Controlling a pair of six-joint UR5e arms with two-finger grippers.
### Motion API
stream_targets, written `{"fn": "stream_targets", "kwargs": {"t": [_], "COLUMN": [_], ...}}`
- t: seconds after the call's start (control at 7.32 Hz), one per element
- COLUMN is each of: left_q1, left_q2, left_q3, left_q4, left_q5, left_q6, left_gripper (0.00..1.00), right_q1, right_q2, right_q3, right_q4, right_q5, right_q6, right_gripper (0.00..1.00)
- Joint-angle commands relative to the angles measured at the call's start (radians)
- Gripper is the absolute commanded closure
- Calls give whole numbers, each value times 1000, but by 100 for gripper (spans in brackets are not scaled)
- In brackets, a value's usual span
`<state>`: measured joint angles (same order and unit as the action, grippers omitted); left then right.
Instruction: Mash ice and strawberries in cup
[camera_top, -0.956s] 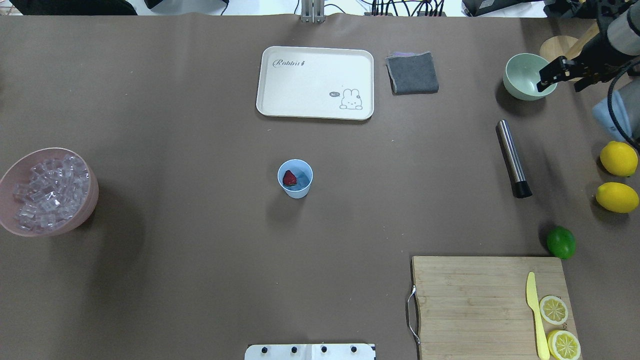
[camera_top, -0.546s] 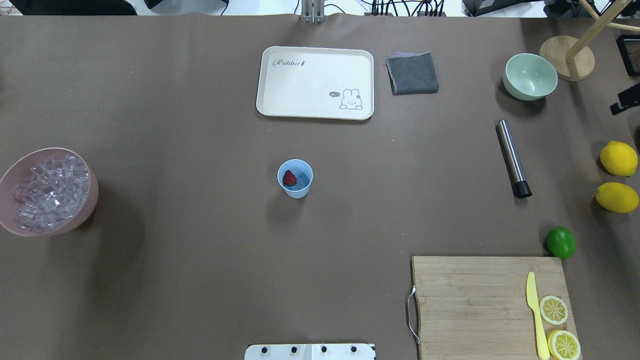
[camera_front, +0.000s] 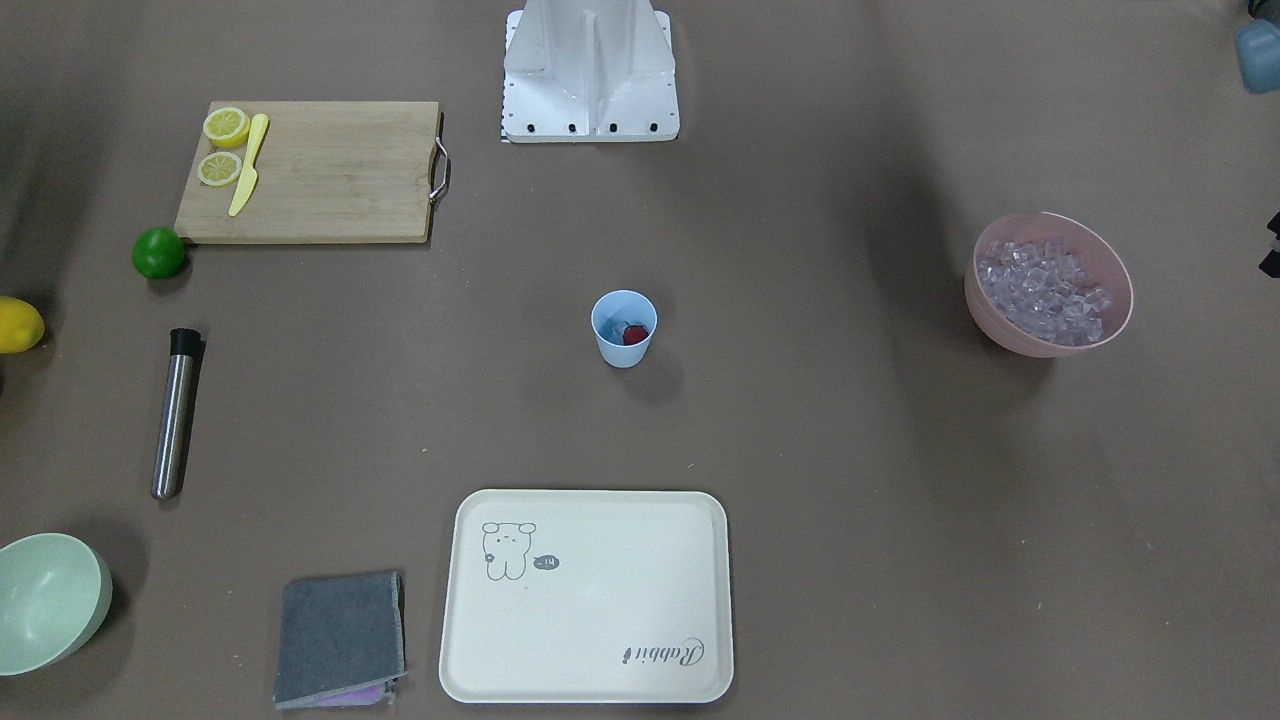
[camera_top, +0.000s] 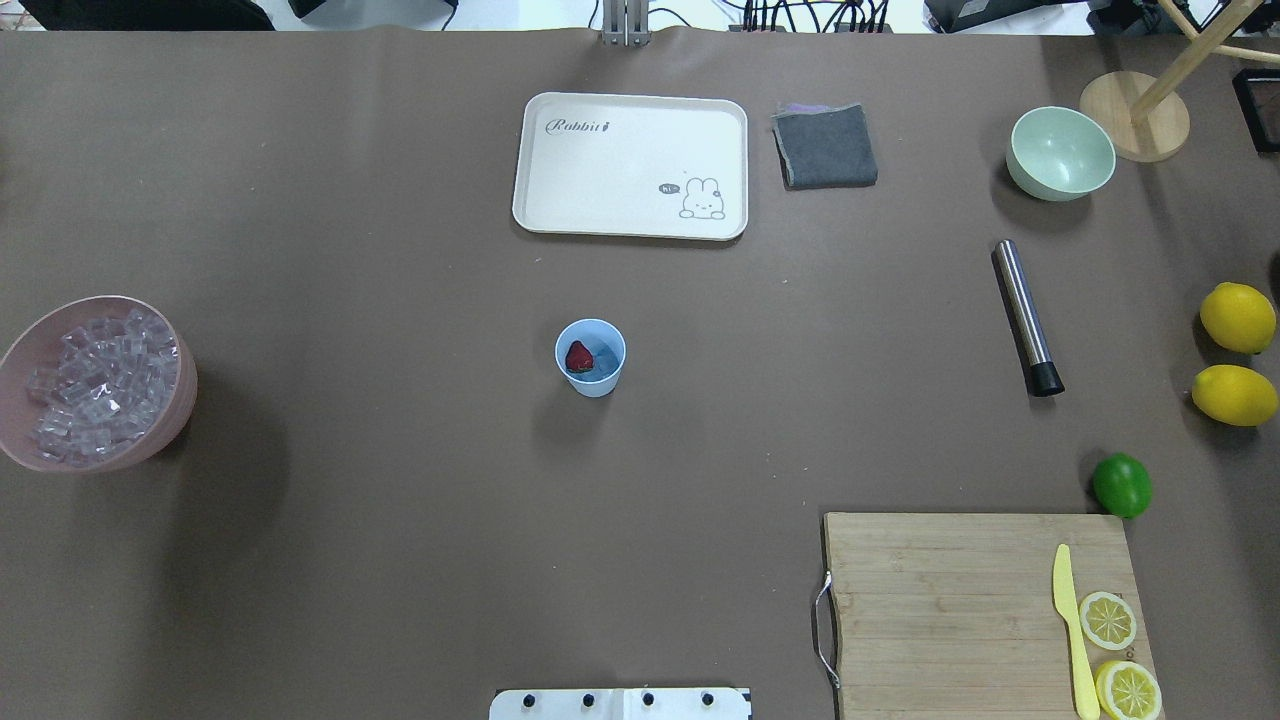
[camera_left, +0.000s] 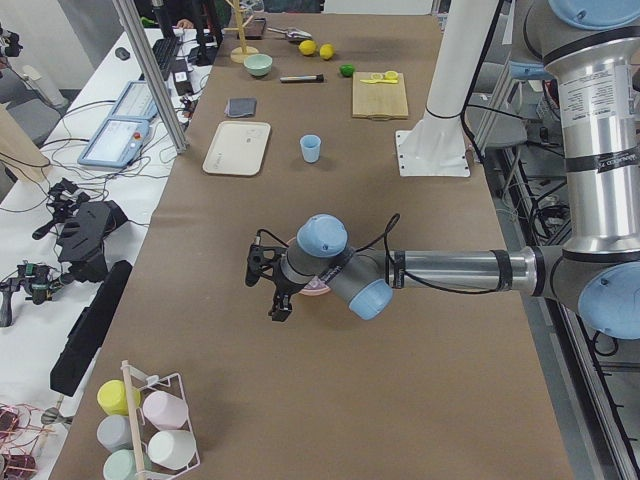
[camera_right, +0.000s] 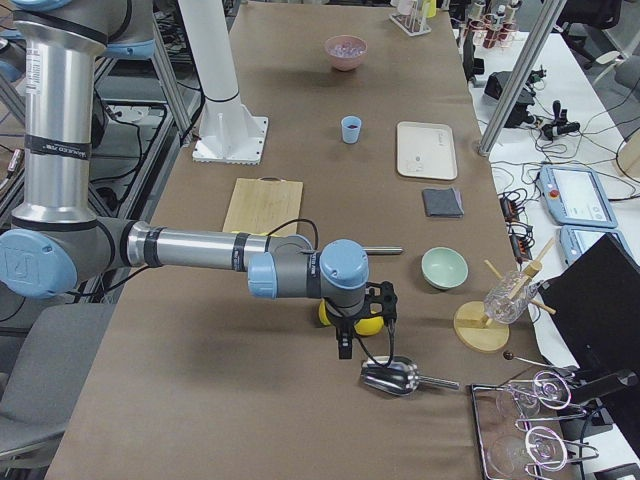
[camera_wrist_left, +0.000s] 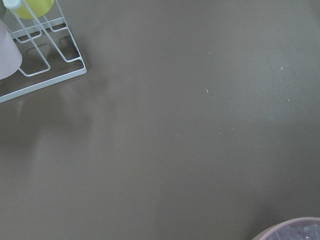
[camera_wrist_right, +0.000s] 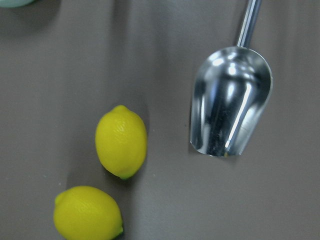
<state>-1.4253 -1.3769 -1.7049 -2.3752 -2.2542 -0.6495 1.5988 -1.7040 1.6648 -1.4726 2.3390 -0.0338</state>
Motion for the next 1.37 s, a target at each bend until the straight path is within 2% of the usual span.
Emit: {"fn": "stream_targets", "kwargs": {"t": [0.0,0.27,0.41,0.55,0.82,0.96,1.23], "left_q1": [-7,-7,-20,-82,-162,-168,-164], "left_q2": [-10,-39,-41,-56,-97,-90,-76], "left_q3": [37,65,54,21,-99,-108,-107], "left_q4": [-99,-67,21,154,537,574,553], "left_q5": [18,18,-16,-31,-31,-33,-36], "left_q6": [1,4,55,212,505,557,535], "left_gripper": [2,2,2,2,2,2,2], "right_q1": [26,24,24,24,24,24,23], "right_q2": [-5,-9,-6,-6,-5,-3,-8], "right_q3": [-17,-14,-16,-14,-16,-19,-26], "right_q4": [-3,-2,-3,-3,-3,-3,-2], "right_q5": [-3,3,2,3,0,0,8], "right_q6": [-23,-21,-21,-14,-12,-11,-9], "right_gripper": [0,0,0,0,0,0,0]}}
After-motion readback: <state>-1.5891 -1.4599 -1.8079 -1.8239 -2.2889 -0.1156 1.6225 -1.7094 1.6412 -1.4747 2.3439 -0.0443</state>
